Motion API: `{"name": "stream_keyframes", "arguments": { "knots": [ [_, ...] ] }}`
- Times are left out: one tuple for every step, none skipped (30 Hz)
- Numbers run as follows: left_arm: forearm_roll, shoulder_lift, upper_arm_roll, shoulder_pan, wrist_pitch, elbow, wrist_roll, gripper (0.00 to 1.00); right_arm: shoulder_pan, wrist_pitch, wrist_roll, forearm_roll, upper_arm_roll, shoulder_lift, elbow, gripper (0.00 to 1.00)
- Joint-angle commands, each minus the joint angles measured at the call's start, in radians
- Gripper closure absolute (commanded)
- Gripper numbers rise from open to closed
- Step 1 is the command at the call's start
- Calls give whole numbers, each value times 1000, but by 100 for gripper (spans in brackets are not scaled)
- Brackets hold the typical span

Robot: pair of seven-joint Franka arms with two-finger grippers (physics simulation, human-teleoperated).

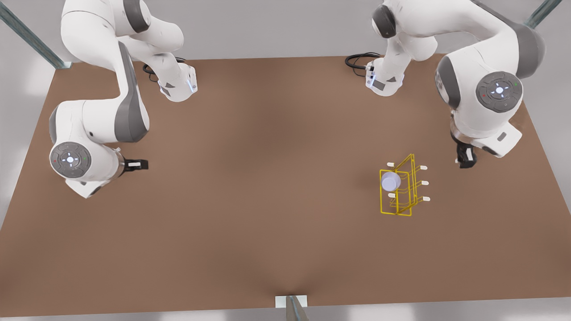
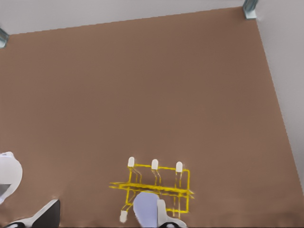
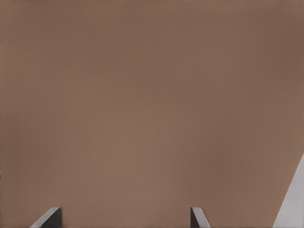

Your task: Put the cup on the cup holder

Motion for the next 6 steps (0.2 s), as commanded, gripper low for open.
{"name": "stream_keyframes", "arguments": {
  "knots": [
    [240,-144,-755,429,-100,47,960,0,-1,-5,-19,14,4,-6,68,0],
    [286,-146,-1018,614,-56,34,843,0,-2,-20,-16,24,9,-11,68,0],
    [313,-207,-1194,743,71,-110,819,0,-6,-28,-14,41,6,-77,53,0],
    [309,-253,-1196,730,128,-196,890,0,-6,-21,-13,39,6,-118,15,0],
    [301,-261,-1196,724,6,-171,1083,0,-9,-21,-21,41,6,-120,10,0],
    [299,-238,-1196,692,-94,-90,1082,0,-7,-21,-21,41,6,-120,10,0]
  ]
}}
